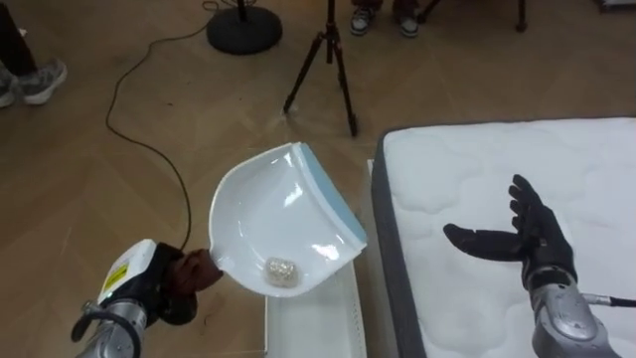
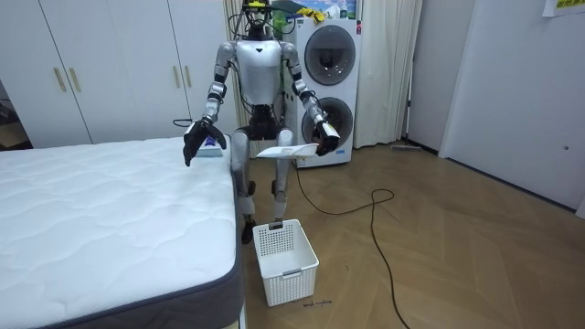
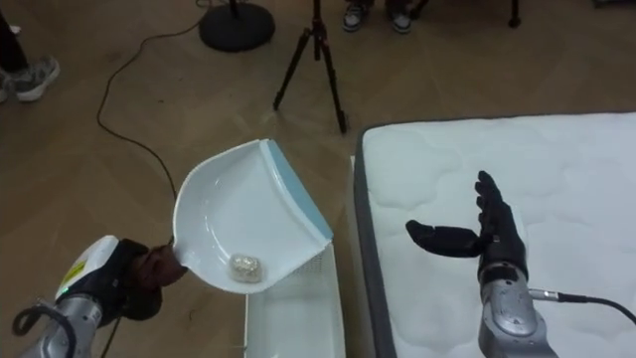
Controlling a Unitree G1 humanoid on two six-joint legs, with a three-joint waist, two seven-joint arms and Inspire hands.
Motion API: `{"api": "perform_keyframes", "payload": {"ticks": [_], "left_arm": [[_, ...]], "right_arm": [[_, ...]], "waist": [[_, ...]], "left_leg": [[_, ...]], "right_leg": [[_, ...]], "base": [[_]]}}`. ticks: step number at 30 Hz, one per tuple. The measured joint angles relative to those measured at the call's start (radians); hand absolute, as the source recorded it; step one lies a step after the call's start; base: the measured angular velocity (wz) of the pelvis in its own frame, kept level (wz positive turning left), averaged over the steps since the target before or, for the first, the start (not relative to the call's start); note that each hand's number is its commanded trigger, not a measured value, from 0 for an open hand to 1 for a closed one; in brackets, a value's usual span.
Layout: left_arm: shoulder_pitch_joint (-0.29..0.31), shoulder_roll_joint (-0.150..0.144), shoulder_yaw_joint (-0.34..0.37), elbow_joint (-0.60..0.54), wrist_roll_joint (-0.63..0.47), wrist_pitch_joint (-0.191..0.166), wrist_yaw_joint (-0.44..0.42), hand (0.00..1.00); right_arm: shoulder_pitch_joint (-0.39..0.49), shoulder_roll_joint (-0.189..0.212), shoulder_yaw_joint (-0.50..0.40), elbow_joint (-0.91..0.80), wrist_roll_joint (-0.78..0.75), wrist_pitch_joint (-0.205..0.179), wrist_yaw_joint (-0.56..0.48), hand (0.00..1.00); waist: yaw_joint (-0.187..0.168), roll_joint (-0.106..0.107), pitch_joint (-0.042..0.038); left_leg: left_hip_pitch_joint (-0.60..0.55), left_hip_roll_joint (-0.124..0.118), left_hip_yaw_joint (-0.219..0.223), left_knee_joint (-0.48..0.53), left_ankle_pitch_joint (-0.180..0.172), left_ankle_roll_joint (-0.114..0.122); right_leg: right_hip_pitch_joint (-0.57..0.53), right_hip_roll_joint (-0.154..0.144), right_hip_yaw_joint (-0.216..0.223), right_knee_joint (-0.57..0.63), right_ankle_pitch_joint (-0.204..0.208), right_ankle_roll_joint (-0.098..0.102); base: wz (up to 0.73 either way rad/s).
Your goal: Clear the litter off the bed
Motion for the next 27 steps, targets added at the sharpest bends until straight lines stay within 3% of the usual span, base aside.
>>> {"api": "perform_keyframes", "payload": {"ticks": [8, 12, 17, 21, 25, 27], "left_arm": [[-0.005, 0.016, 0.0, 0.0, 0.013, -0.006, 0.0, 1.0], [-0.029, 0.058, -0.001, 0.011, 0.015, -0.035, -0.003, 1.0], [-0.113, 0.118, -0.002, 0.017, 0.063, -0.047, -0.011, 1.0], [-0.141, 0.142, -0.001, 0.016, 0.074, -0.049, -0.011, 1.0], [-0.15, 0.149, -0.001, 0.017, 0.091, -0.056, -0.019, 1.0], [-0.183, 0.169, -0.027, 0.064, 0.092, -0.084, -0.019, 1.0]], "right_arm": [[0.0, -0.005, 0.0, 0.012, -0.005, -0.003, -0.003, 0.0], [-0.008, -0.025, 0.001, 0.054, -0.017, -0.011, -0.007, 0.0], [-0.012, -0.038, 0.002, 0.08, -0.012, -0.021, -0.009, 0.0], [-0.061, -0.038, 0.012, 0.123, -0.013, -0.036, -0.001, 0.0], [-0.088, -0.038, 0.016, 0.14, -0.015, -0.066, -0.003, 0.0], [-0.111, -0.039, 0.018, 0.163, -0.012, -0.074, -0.003, 0.0]], "waist": [[-0.027, 0.013, -0.0005], [-0.041, 0.024, 0.0049], [-0.046, 0.033, 0.0073], [-0.04, 0.033, 0.0096], [-0.064, 0.035, 0.0111], [-0.073, 0.043, 0.018]], "left_leg": [[-0.013, -0.005, -0.009, 0.017, -0.005, 0.005], [-0.02, -0.024, -0.016, 0.05, -0.014, 0.017], [-0.11, -0.052, -0.068, 0.116, -0.014, 0.014], [-0.152, -0.056, -0.071, 0.11, -0.003, 0.008], [-0.209, -0.06, -0.096, 0.11, 0.016, -0.002], [-0.244, -0.059, -0.106, 0.118, 0.021, -0.007]], "right_leg": [[-0.019, -0.007, 0.004, 0.048, -0.008, 0.003], [-0.063, -0.036, 0.016, 0.171, -0.048, 0.011], [-0.135, -0.037, 0.038, 0.189, -0.065, 0.013], [-0.175, -0.035, 0.056, 0.188, -0.066, 0.014], [-0.196, -0.034, 0.019, 0.165, -0.064, 0.012], [-0.221, -0.035, -0.003, 0.172, -0.068, 0.005]], "base": [[0.03], [0.12], [0.27], [0.07], [0.29], [0.28]]}}
